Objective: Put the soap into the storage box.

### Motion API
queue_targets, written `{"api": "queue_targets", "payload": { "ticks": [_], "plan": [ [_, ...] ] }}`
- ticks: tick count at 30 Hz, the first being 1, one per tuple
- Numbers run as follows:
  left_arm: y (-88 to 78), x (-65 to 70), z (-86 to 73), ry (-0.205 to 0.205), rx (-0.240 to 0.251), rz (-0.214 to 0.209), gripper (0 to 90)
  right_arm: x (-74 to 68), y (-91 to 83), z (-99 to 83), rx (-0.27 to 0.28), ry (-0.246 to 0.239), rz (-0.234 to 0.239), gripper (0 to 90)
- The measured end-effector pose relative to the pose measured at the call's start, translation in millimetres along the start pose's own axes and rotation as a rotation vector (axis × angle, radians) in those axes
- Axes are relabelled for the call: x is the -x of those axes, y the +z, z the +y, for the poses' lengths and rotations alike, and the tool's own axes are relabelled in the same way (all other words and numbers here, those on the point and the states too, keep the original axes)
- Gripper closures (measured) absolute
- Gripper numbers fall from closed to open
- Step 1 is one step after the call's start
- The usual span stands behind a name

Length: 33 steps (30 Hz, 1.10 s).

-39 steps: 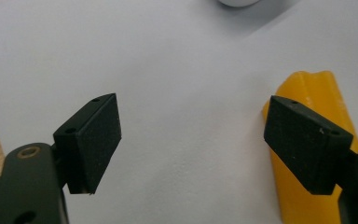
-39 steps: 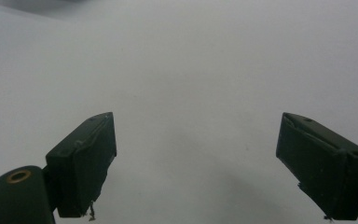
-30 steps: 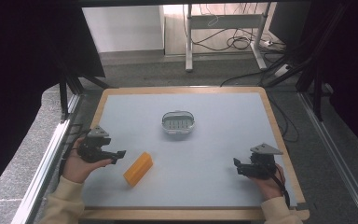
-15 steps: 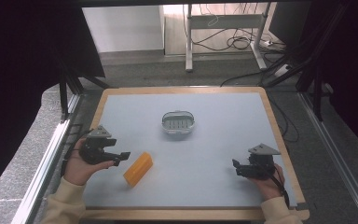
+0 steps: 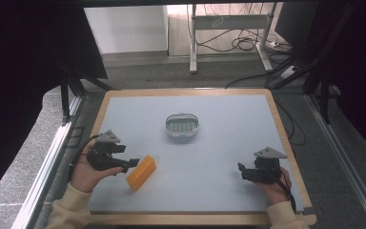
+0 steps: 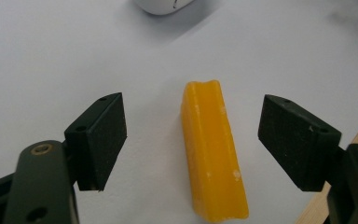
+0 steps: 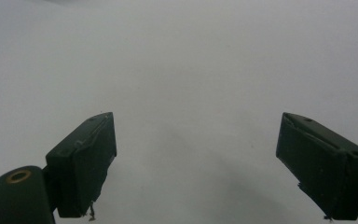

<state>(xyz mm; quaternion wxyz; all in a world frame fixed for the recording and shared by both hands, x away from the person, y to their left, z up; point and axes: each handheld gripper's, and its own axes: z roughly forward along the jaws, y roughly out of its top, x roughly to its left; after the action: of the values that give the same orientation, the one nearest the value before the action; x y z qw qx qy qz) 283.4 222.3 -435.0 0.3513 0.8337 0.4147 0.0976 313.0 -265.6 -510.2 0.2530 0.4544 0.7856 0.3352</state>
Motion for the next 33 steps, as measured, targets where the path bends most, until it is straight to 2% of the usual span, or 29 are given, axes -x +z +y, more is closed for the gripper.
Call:
{"api": "queue_targets", "payload": {
  "ticks": [5, 10, 17, 23, 28, 31, 32, 33],
  "plan": [
    [8.4, 3.2, 0.4, 0.002, -0.031, 0.002, 24.0, 0.7, 0.6, -0.3, -0.009, 0.006, -0.002, 12.5],
    [14.4, 7.1, 1.1, 0.004, -0.052, -0.022, 24.3, 1.3, 0.7, -0.5, -0.009, 0.007, -0.002, 12.5],
    [26.9, 13.8, 1.3, 0.019, -0.089, -0.021, 25.6, 0.3, 0.9, -0.5, -0.009, 0.002, -0.003, 12.5],
    [38.4, 15.4, -1.0, 0.017, -0.140, 0.013, 25.6, 0.5, 1.0, -0.6, -0.009, 0.004, -0.006, 12.6],
    [48.0, 15.6, -2.7, 0.013, -0.180, 0.023, 25.4, -0.2, 1.6, -0.8, -0.013, 0.000, -0.007, 12.6],
    [53.0, 16.2, -3.1, 0.019, -0.204, 0.047, 25.4, -0.4, 1.9, -0.9, -0.016, -0.002, -0.009, 12.6],
    [57.0, 17.3, -3.3, 0.017, -0.215, 0.067, 25.5, -0.3, 2.1, -1.0, -0.020, -0.004, -0.010, 12.6],
    [57.0, 17.3, -3.3, 0.017, -0.215, 0.067, 25.8, -0.3, 2.1, -1.0, -0.020, -0.004, -0.010, 12.6]
  ]
}}
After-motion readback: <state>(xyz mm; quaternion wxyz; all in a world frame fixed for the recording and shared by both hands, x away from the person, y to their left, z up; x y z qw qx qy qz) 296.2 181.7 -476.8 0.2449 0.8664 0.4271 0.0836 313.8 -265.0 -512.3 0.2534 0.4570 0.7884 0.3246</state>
